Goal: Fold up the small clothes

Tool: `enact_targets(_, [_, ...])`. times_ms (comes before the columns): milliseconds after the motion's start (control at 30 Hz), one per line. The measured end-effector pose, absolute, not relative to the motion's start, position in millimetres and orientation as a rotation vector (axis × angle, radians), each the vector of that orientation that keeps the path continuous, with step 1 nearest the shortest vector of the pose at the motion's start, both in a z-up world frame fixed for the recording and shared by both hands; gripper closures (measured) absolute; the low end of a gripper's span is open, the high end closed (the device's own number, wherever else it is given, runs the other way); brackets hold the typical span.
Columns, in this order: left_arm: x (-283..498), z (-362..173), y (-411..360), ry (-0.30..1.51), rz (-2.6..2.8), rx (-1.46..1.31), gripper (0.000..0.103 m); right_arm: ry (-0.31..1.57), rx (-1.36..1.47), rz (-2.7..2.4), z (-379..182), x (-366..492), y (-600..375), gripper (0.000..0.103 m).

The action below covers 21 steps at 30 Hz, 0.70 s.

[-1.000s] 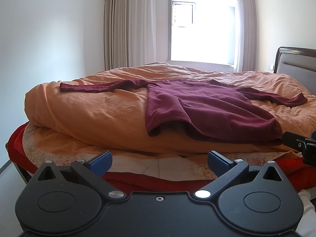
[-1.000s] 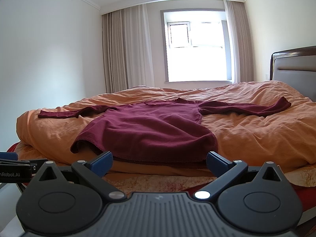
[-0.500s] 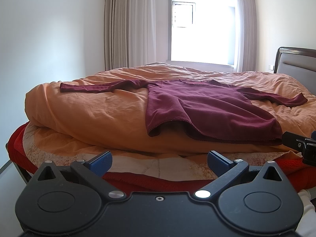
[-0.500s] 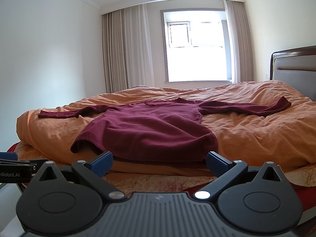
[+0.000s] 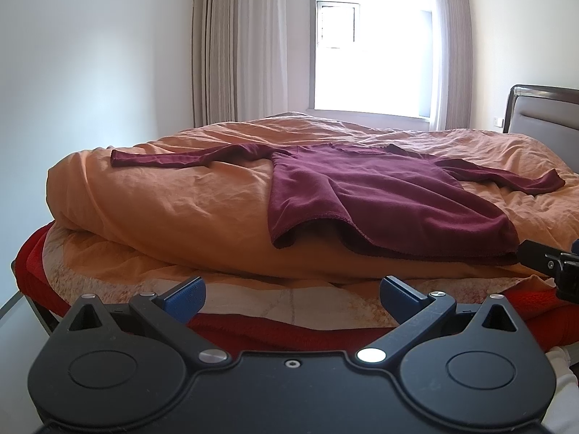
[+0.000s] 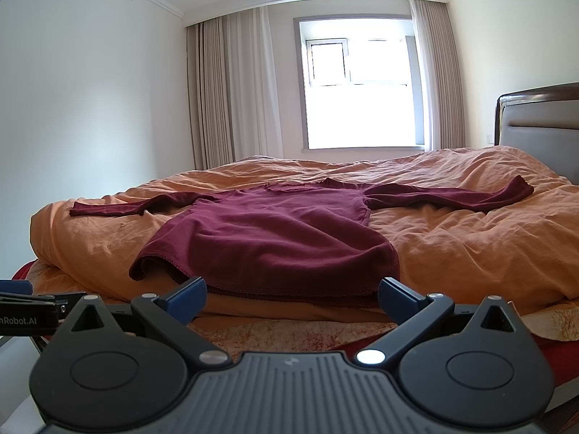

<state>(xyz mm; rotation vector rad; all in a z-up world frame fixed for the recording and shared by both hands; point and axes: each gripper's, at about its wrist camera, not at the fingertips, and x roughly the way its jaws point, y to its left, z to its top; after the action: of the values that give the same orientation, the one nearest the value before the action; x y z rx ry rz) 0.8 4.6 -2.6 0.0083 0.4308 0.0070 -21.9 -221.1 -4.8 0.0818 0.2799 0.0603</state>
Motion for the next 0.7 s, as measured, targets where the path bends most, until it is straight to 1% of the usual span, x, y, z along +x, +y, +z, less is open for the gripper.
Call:
enact_targets(233, [12, -1, 2, 0.468, 0.01, 0.017, 0.001, 0.323, 0.095, 0.036, -7, -17, -222, 0.0])
enact_targets(433, [31, 0, 5, 0.525, 0.0, 0.018, 0.001, 0.391, 0.167, 0.032, -19, -7, -240, 0.0])
enact_targets(567, [55, 10, 8, 0.545, -0.005, 0.044, 0.001, 0.432, 0.211, 0.031, -19, 9, -256, 0.0])
enact_targets(700, [86, 28, 9, 0.53, -0.003, 0.069, 0.001, 0.457, 0.2, -0.021, -7, 31, -273, 0.0])
